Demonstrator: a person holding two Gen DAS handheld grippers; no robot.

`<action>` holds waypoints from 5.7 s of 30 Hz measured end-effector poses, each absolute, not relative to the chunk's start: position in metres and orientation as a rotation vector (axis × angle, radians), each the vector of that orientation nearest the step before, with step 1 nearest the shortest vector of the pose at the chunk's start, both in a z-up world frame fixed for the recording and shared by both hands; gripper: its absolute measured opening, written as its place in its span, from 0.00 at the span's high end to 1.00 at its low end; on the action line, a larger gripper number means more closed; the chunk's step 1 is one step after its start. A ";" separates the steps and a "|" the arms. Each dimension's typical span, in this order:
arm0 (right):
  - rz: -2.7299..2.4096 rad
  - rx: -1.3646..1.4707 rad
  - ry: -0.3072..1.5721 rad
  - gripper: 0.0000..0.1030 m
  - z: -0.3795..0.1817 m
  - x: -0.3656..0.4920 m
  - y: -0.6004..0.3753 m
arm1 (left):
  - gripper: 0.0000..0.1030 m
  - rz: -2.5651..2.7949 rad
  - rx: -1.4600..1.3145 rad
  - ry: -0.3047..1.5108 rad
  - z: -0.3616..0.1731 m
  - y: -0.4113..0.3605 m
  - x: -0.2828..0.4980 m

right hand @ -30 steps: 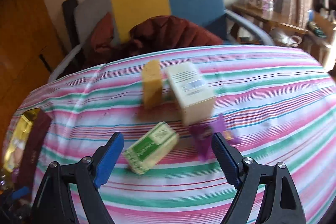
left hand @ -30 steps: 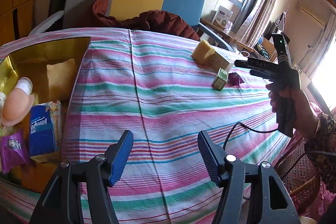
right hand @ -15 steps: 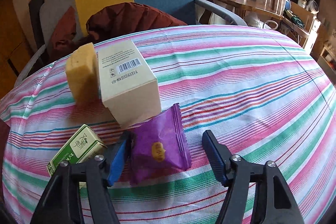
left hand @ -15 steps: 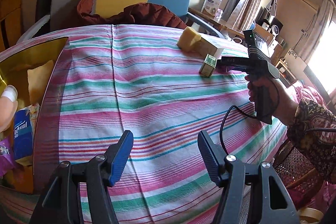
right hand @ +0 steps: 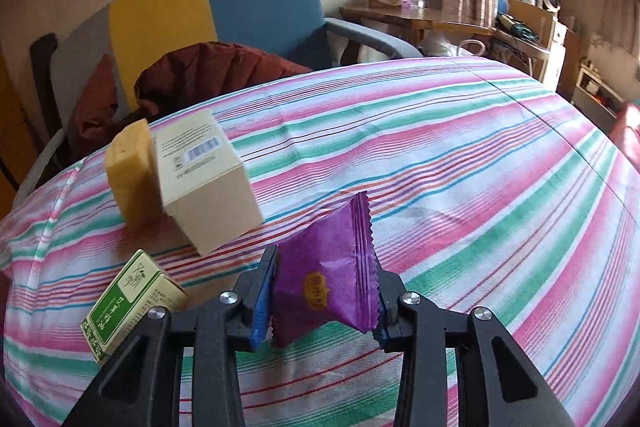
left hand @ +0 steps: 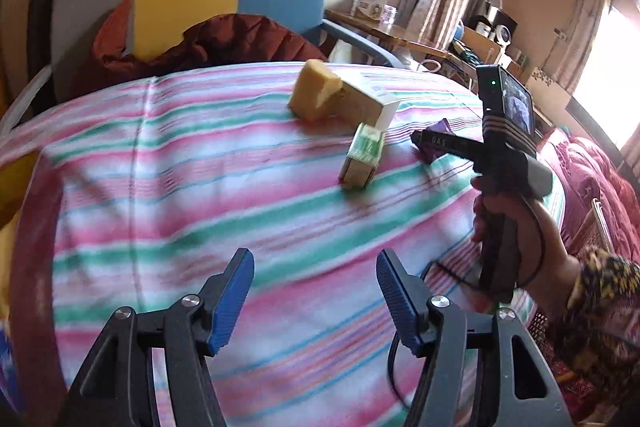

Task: Organize objects
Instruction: 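Grasp the purple candy packet with the right tool while the left tool grasps the green oil box, then carry the green oil box and purple packet over the gold tray, then open both tools to drop the oil box and packet into the tray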

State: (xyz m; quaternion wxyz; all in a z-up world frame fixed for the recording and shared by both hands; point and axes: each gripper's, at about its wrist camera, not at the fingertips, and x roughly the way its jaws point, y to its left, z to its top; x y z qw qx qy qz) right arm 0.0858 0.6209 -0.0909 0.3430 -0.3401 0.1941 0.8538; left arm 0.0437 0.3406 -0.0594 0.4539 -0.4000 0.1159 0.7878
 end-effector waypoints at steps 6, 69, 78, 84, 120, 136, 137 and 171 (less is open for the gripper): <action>2.197 -0.872 0.514 0.61 -0.091 0.085 0.623 | 0.37 1.874 -0.884 0.471 -0.063 0.418 0.042; 2.656 -0.961 0.046 0.61 -0.081 0.054 0.444 | 0.70 2.269 -0.805 -0.084 -0.039 0.217 0.000; 2.620 -0.991 0.103 0.61 -0.085 0.052 0.452 | 0.70 2.204 -0.868 -0.073 -0.034 0.196 -0.015; 2.616 -0.986 0.072 0.61 -0.085 0.053 0.449 | 0.50 2.019 -0.919 0.106 -0.050 0.254 0.008; 2.577 -1.025 0.059 0.61 -0.090 0.049 0.449 | 0.70 2.488 -1.156 -0.314 -0.048 0.052 -0.131; 2.568 -1.037 0.042 0.61 -0.092 0.047 0.447 | 0.53 2.581 -1.250 -0.384 -0.065 0.026 -0.145; 2.568 -1.037 0.042 0.61 -0.092 0.047 0.447 | 0.52 2.594 -1.226 -0.394 -0.063 0.025 -0.140; 3.092 -1.351 -0.143 0.62 -0.039 -0.109 0.198 | 0.45 2.694 -1.065 -0.713 -0.053 0.000 -0.066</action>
